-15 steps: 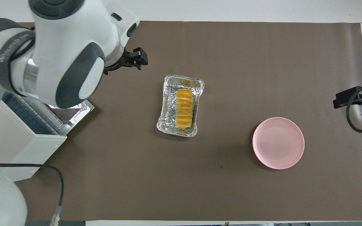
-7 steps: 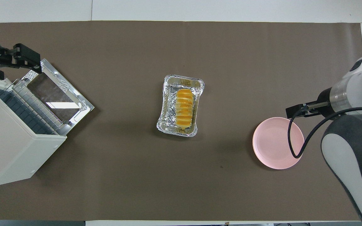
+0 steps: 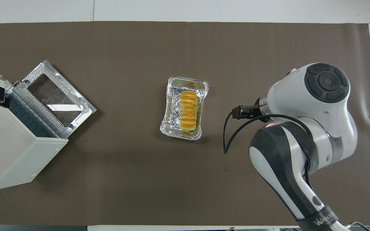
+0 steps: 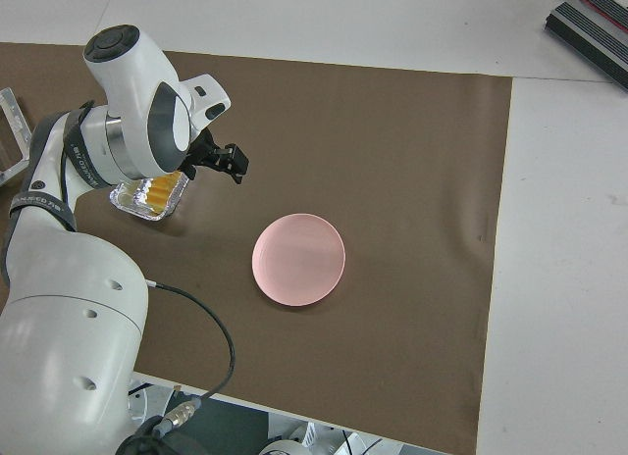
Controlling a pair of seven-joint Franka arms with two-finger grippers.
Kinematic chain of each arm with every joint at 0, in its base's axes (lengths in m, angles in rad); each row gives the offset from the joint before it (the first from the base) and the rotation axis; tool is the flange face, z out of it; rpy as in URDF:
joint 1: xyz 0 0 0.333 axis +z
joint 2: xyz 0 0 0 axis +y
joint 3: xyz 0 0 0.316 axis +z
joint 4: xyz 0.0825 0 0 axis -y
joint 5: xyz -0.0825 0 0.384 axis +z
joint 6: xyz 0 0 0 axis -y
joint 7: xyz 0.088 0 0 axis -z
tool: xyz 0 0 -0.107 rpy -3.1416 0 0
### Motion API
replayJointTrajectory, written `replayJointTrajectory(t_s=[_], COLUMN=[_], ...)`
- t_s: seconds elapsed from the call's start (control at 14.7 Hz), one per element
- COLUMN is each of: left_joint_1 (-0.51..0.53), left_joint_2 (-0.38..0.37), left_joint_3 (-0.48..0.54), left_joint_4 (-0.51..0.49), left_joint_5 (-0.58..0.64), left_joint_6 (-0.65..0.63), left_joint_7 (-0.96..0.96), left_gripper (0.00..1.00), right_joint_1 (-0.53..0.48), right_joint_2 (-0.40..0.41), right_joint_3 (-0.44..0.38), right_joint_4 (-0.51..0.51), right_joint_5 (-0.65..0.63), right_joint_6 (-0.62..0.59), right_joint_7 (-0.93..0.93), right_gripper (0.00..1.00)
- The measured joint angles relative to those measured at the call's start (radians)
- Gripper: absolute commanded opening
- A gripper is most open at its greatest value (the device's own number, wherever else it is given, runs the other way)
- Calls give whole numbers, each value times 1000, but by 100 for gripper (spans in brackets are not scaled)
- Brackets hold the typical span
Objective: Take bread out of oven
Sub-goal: 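Withdraw the left gripper while the right gripper reaches the foil tray, then grasp the foil tray edge with the right gripper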
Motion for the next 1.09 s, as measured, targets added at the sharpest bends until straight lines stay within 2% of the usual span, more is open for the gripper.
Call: replayJointTrajectory(t_s=[0.27, 0.54, 0.82, 1.09], left_joint_1=[-21, -26, -28, -25], left_joint_2=[-9, -19, -19, -18], left_joint_3=[-3, -3, -2, 6], left_joint_4=[-19, -43, -46, -61], left_joint_5=[0, 0, 0, 0], left_joint_6=[-2, -2, 32, 89], left_joint_7=[0, 0, 1, 29], left_gripper=[100, 100, 100, 100], right_joint_1=[88, 140, 140, 141], right_joint_2=[144, 278, 299, 311], right_joint_3=[0, -1, -8, -7], right_joint_4=[82, 194, 214, 213], right_joint_5=[32, 34, 46, 138], right_joint_6=[116, 140, 139, 139], right_joint_7=[106, 205, 228, 252], right_gripper=[100, 100, 100, 96])
